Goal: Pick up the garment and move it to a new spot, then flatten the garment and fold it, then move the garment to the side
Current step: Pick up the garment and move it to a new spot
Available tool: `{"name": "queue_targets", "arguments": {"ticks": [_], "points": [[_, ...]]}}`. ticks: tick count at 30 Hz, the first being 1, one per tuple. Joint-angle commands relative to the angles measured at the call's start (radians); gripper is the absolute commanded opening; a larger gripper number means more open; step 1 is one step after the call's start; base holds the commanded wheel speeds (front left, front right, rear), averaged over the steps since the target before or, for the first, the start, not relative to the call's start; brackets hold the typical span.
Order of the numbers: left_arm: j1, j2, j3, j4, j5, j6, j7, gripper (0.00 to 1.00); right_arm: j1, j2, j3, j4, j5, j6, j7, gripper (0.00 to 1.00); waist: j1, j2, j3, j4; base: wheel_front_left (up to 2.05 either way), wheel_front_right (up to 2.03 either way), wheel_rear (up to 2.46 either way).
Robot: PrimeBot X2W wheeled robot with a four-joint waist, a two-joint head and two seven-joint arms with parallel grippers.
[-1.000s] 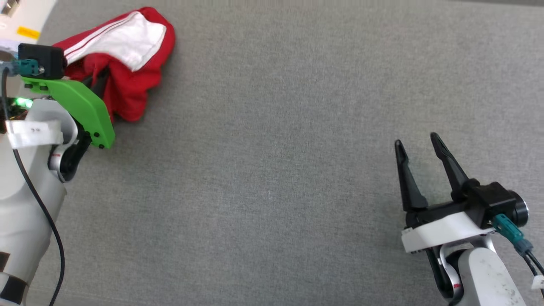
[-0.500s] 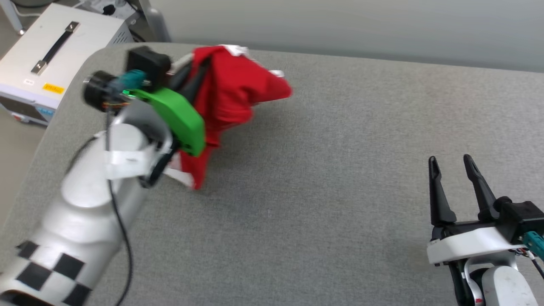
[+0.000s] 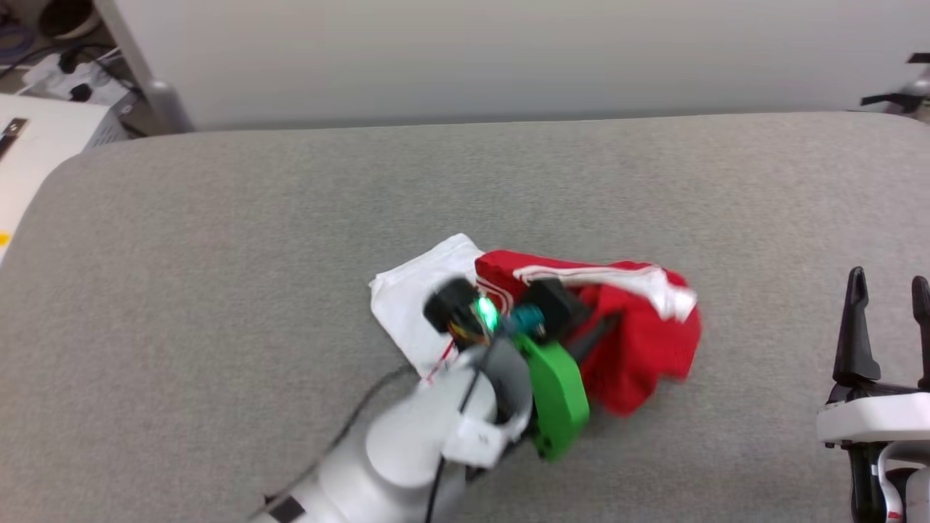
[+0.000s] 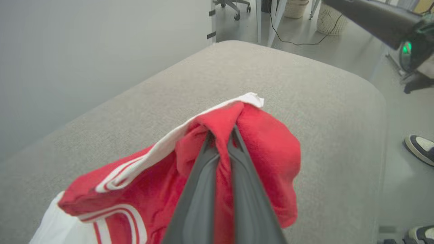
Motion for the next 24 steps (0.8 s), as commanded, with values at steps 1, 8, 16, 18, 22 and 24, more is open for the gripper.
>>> {"name": "queue_targets", "arguments": {"ticks": [1,8,16,18,22,24], "points": [[0.04,-0.009,-0.031,0.018,-0.004,-0.008,-0.001,0.0,0.005,-0.002,0.0,-0.003,0.0,-0.001,-0.006,1.0,0.0001,-0.0001,-0.016,-0.059,0.0,0.0,0.0],[0.123,-0.02,-0.181,0.031,-0.073,-0.01,0.031,1.0,0.015,-0.002,0.02,-0.002,0.002,-0.001,-0.006,1.0,0.0001,-0.0001,-0.018,-0.08,0.0,0.0,0.0],[0.119,-0.02,-0.203,0.064,-0.13,0.017,-0.009,1.0,0.042,-0.002,0.067,0.002,0.001,-0.001,-0.006,1.0,0.0001,-0.0001,-0.043,-0.017,0.0,0.0,0.0],[0.112,-0.02,-0.191,0.077,-0.142,0.023,-0.027,1.0,0.051,-0.002,0.072,0.003,-0.001,-0.001,-0.006,1.0,0.0001,-0.0001,-0.056,0.008,0.0,0.0,0.0],[0.096,-0.013,-0.157,0.09,-0.17,0.025,-0.053,1.0,0.068,-0.002,0.065,0.009,-0.003,-0.001,-0.006,1.0,0.0001,-0.0001,-0.083,0.061,0.0,0.0,0.0],[0.079,0.013,-0.132,0.091,-0.176,0.033,-0.069,1.0,0.075,-0.002,0.061,0.012,-0.007,-0.001,-0.006,1.0,0.0001,-0.0001,-0.098,0.091,0.0,0.0,0.0]]}}
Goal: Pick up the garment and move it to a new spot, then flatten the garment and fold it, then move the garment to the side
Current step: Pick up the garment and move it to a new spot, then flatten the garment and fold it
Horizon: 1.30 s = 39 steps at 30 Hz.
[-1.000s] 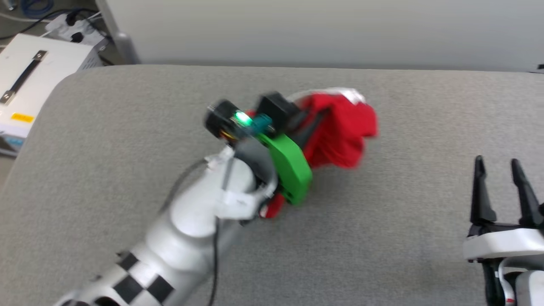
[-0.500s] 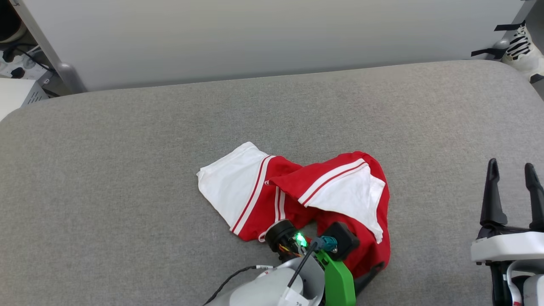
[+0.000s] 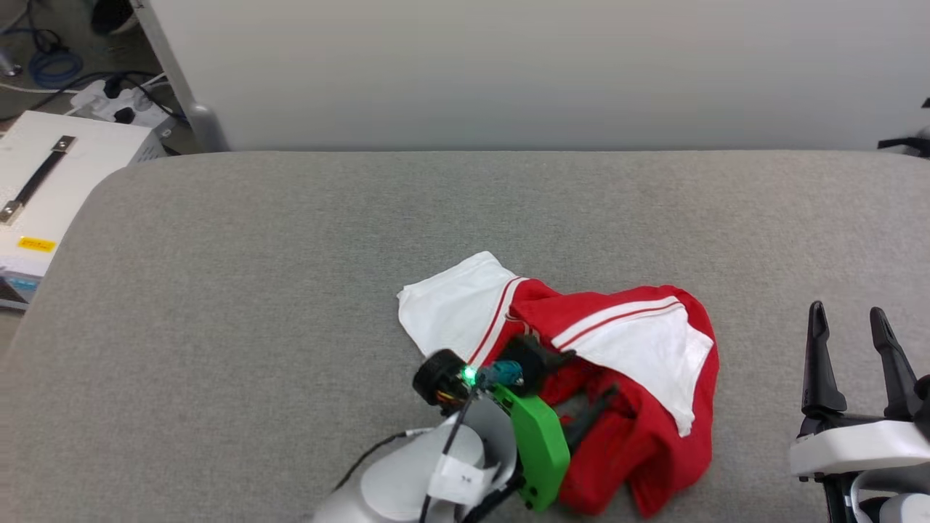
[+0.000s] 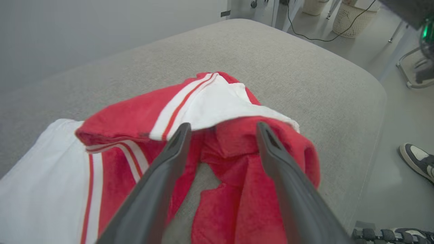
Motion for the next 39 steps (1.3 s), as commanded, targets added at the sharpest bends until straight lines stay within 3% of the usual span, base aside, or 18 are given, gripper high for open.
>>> {"name": "queue_targets", "arguments": {"ticks": [1,7,14,19,26,33,39], "points": [[-0.027,0.029,0.022,0.001,-0.014,0.015,-0.015,1.0,0.015,-0.001,-0.002,0.003,-0.005,-0.001,-0.006,1.0,0.0001,0.0,-0.041,0.062,0.0,0.0,0.0],[-0.023,0.137,0.126,-0.06,-0.054,0.07,-0.06,1.0,0.032,-0.001,-0.005,0.002,-0.009,-0.001,-0.006,1.0,0.0001,0.0,-0.067,0.113,0.0,0.0,0.0],[0.112,0.285,0.324,-0.226,-0.027,0.2,-0.096,1.0,0.053,-0.001,0.015,-0.004,-0.009,-0.001,-0.006,1.0,0.0001,0.0,-0.072,0.124,0.0,0.0,0.0],[0.304,0.297,0.515,-0.405,0.077,0.251,-0.097,1.0,0.067,-0.001,0.024,-0.008,-0.014,-0.001,-0.006,1.0,0.0001,0.0,-0.064,0.125,0.0,0.0,0.0],[0.502,0.2,0.706,-0.537,0.218,0.204,-0.097,1.0,0.074,-0.001,0.037,-0.008,-0.02,-0.001,-0.006,1.0,0.0001,0.0,-0.05,0.127,0.0,0.0,0.0],[0.529,0.151,0.778,-0.51,0.321,0.139,-0.097,1.0,0.071,-0.001,0.051,-0.005,-0.032,-0.001,-0.006,1.0,0.0001,0.0,-0.046,0.124,0.0,0.0,0.0],[0.526,0.116,0.812,-0.475,0.371,0.099,-0.097,1.0,0.06,-0.032,0.179,0.019,-0.103,-0.001,0.057,1.0,0.0001,0.0,-0.032,0.124,0.0,0.0,0.0]]}}
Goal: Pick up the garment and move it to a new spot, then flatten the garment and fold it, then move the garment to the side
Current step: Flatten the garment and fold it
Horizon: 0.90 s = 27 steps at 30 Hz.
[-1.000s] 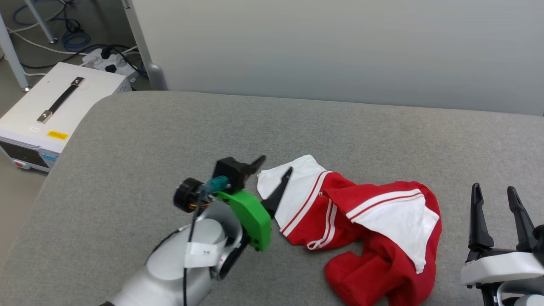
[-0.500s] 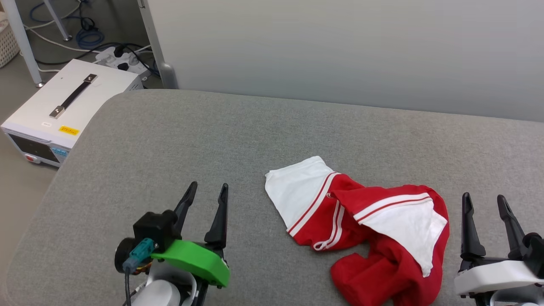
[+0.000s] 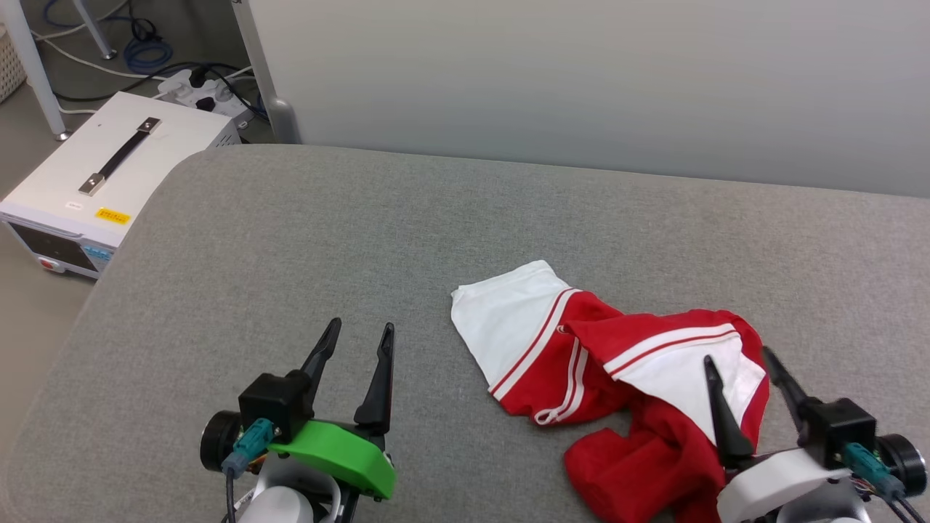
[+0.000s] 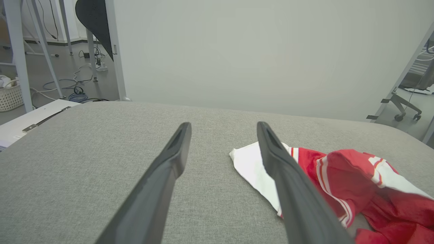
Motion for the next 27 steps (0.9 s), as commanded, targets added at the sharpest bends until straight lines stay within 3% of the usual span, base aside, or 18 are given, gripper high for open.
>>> {"name": "queue_targets", "arguments": {"ticks": [1,8,12,16,27], "points": [[0.012,-0.012,0.009,0.007,0.017,-0.011,-0.006,1.0,-0.011,-0.029,0.039,-0.001,0.0,-0.001,0.046,1.0,0.0,0.0,0.006,0.001,0.0,0.0,0.0],[0.007,-0.054,0.038,0.042,0.059,-0.052,-0.006,1.0,-0.075,-0.195,0.255,-0.066,0.064,-0.001,0.373,1.0,0.0,0.0,0.026,0.019,0.0,0.0,0.0],[-0.003,-0.068,0.038,0.061,0.086,-0.077,-0.006,1.0,-0.132,-0.282,0.357,-0.084,0.077,-0.001,0.497,1.0,0.0,0.0,0.042,0.043,0.0,0.0,0.0],[-0.016,-0.085,0.043,0.07,0.105,-0.091,-0.006,1.0,-0.178,-0.314,0.396,-0.067,0.053,-0.001,0.551,1.0,0.0,0.0,0.059,0.072,0.0,0.0,0.0],[-0.029,-0.113,0.07,0.087,0.133,-0.117,-0.006,1.0,-0.226,-0.313,0.378,0.02,0.004,-0.001,0.579,1.0,0.0,0.0,0.094,0.124,0.0,0.0,0.0]]}}
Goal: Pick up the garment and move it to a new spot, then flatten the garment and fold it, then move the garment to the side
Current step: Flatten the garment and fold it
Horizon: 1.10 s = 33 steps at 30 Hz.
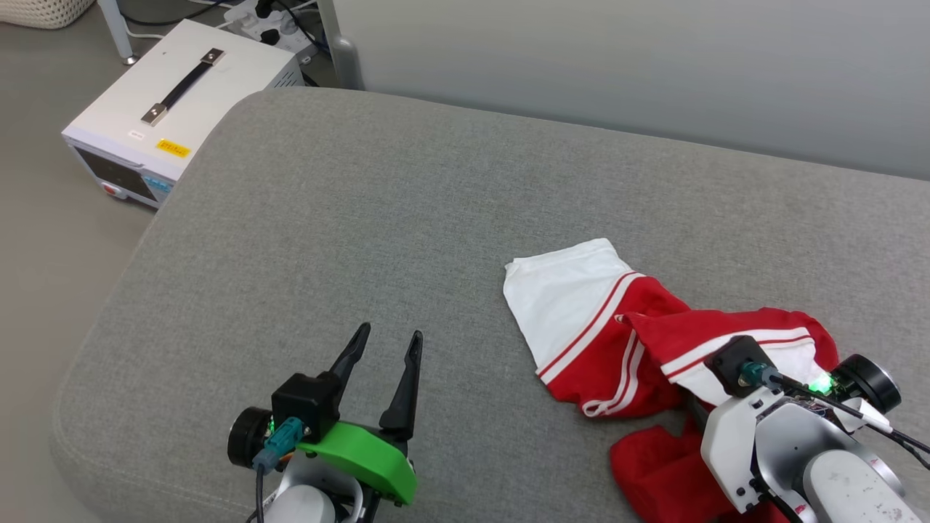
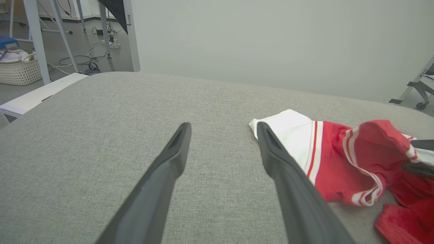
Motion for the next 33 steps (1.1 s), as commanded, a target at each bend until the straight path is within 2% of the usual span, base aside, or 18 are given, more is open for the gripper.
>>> {"name": "queue_targets", "arguments": {"ticks": [1,2,3,5,13,19,26,33], "points": [[-0.02,-0.008,0.007,0.004,0.01,-0.008,-0.006,1.0,-0.017,0.002,-0.002,0.007,-0.005,-0.001,-0.008,1.0,0.0,0.0,0.007,0.01,0.0,0.0,0.0],[-0.019,-0.01,0.009,0.005,0.011,-0.009,-0.006,1.0,-0.019,0.003,-0.002,0.01,-0.004,-0.001,-0.011,1.0,0.0,0.0,0.007,0.011,0.0,0.0,0.0],[-0.019,-0.011,0.012,0.007,0.013,-0.011,-0.006,1.0,-0.021,0.005,-0.004,0.012,-0.004,-0.001,-0.015,0.56,0.0,0.0,0.006,0.011,0.0,0.0,0.0],[-0.015,-0.014,0.017,0.011,0.016,-0.013,-0.006,1.0,-0.022,0.013,-0.011,0.013,-0.001,-0.001,-0.025,0.0,0.0,0.0,-0.001,0.01,0.0,0.0,0.0],[0.01,-0.019,0.039,0.025,0.03,-0.02,-0.006,1.0,0.026,0.036,-0.085,-0.048,0.032,-0.001,-0.048,0.0,0.0,0.0,-0.045,-0.031,0.0,0.0,0.0],[0.03,-0.02,0.049,0.029,0.038,-0.024,-0.006,1.0,0.078,0.004,-0.171,-0.152,0.06,-0.001,0.01,0.0,0.0,0.0,-0.07,-0.087,0.0,0.0,0.0],[0.032,-0.023,0.051,0.021,0.045,-0.028,-0.006,1.0,0.117,-0.066,-0.308,-0.258,0.128,-0.001,0.128,0.0,0.0,0.0,-0.059,-0.136,0.0,0.0,0.0],[-0.001,-0.026,0.047,0.008,0.048,-0.031,-0.006,1.0,0.085,-0.199,-0.41,-0.225,0.202,-0.001,0.258,0.0,0.0,0.0,0.015,-0.14,0.0,0.0,0.0]]}}
